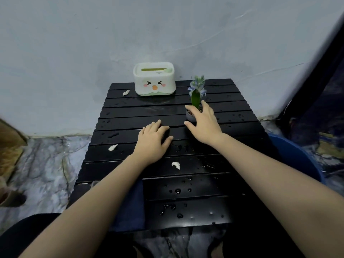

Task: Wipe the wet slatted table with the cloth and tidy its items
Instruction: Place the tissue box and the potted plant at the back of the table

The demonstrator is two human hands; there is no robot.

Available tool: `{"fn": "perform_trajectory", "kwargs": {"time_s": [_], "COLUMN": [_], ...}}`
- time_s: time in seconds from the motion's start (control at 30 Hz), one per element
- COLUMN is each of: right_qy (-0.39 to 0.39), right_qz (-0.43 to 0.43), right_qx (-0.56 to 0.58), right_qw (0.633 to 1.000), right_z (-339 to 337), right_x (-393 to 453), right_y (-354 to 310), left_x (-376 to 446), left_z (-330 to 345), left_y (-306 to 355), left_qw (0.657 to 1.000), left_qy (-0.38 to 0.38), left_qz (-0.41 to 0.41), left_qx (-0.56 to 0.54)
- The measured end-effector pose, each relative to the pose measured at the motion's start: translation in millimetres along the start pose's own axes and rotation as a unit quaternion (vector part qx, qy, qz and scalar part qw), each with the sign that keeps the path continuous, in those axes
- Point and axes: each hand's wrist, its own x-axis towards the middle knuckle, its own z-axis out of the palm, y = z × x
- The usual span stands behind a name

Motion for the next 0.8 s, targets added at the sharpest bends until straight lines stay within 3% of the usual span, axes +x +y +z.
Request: {"fn": "perform_trajectory", "kwargs": {"time_s": [0.17, 0.37, 0.8], "right_qy": [0.029, 0.057, 0.053], "right_qz": [-0.034, -0.058, -0.045], "right_qx": [0.055, 0.066, 0.054], "right_qw": [0.998, 0.994, 0.996], "right_z": [6, -2, 19], "right_x": [14, 55, 177], "right_y": [2, 8, 22], "left_x": [11, 43, 97], "left_z": [-2, -1, 11], "left_y": [0, 2, -14], "left_qw": [0.998, 0.997, 0.997], "left_qy": [0.051, 0.076, 0.059], "left_qz": [0.005, 0.025, 0.029], "left_qx": [0.039, 0.007, 0.042]}}
